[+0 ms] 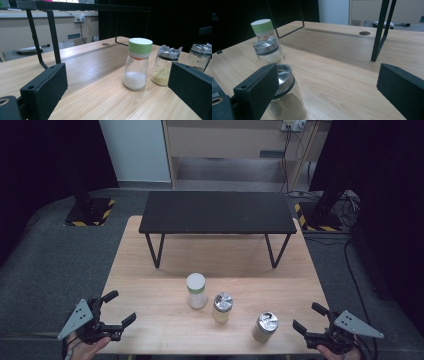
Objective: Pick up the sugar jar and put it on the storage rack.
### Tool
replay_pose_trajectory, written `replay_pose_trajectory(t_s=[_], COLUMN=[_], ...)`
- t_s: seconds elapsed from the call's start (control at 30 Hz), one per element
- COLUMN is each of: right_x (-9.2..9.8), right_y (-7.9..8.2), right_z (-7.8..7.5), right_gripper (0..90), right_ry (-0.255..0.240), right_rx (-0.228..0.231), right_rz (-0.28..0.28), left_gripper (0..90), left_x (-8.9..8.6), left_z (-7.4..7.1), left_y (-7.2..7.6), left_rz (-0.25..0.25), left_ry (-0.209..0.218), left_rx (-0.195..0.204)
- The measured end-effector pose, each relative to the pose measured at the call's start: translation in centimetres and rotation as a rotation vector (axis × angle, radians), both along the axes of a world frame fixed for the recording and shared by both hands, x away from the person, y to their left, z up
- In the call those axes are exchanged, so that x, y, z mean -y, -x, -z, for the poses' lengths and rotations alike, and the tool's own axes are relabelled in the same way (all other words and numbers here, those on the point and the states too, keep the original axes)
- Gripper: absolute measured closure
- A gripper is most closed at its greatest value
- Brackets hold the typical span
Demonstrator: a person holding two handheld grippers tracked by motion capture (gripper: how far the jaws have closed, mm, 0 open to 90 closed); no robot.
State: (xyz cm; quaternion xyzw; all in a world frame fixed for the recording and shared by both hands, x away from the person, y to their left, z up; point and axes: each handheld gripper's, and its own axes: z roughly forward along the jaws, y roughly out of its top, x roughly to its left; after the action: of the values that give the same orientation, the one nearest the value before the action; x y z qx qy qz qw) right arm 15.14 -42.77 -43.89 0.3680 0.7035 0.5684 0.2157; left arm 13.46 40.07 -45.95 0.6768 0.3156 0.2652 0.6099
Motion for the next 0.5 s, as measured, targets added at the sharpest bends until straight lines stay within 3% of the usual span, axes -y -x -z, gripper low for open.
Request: replay_pose_trajectory(t_s=[0.23, 0.5], right_x=[-0.1, 0.0], right_y=[0.2, 0.5], right_z=[-0.1, 0.0], right_gripper=[4.8, 4.8], right_ry=[0.006, 0.003], right_rx=[0.001, 0.008], right_rz=[0.002, 0.008], left_gripper=[1.1, 1.0], left_x=[0.1, 0.3], left_z=[-0.2, -2.2], left_y=[0.0, -0.6], left_rz=[0.003, 0.024], left_ry=[0.018, -0.006], left_rx=[-0.003, -0.011])
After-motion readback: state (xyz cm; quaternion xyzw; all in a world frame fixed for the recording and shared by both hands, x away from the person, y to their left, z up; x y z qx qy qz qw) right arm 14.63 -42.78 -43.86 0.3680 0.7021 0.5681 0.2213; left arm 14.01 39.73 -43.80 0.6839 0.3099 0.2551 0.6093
